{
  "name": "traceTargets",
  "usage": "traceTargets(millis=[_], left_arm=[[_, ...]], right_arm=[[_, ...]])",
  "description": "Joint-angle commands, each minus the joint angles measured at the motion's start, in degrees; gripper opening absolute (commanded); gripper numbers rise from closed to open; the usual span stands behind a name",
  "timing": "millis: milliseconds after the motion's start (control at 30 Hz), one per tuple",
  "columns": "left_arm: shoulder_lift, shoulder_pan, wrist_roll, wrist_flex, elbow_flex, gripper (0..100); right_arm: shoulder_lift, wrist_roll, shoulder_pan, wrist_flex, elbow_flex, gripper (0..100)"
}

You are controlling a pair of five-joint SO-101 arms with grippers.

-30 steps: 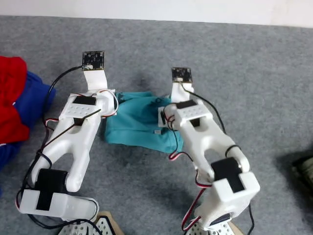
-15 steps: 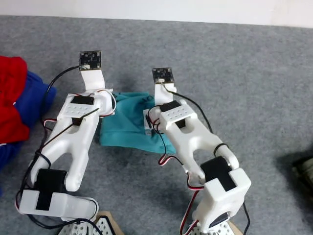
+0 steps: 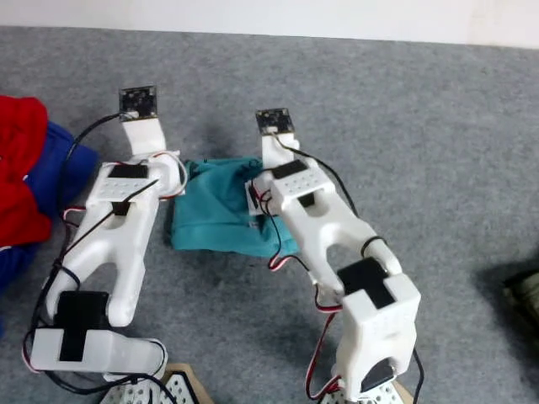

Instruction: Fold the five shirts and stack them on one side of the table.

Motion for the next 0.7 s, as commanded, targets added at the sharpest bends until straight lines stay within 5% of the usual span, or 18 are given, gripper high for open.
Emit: traceTargets(millis=[0, 667], left_arm=[[-0.75, -1.27, -0.09, -1.05, -2.42, 1], [-0.22, -1.1, -0.09, -2.64, -2.07, 1]], right_arm=[[0.48, 0.53, -0.4, 1.1, -3.38, 0.8], [-15.6, -3.6, 10.15, 1.19, 3.91, 0.7]])
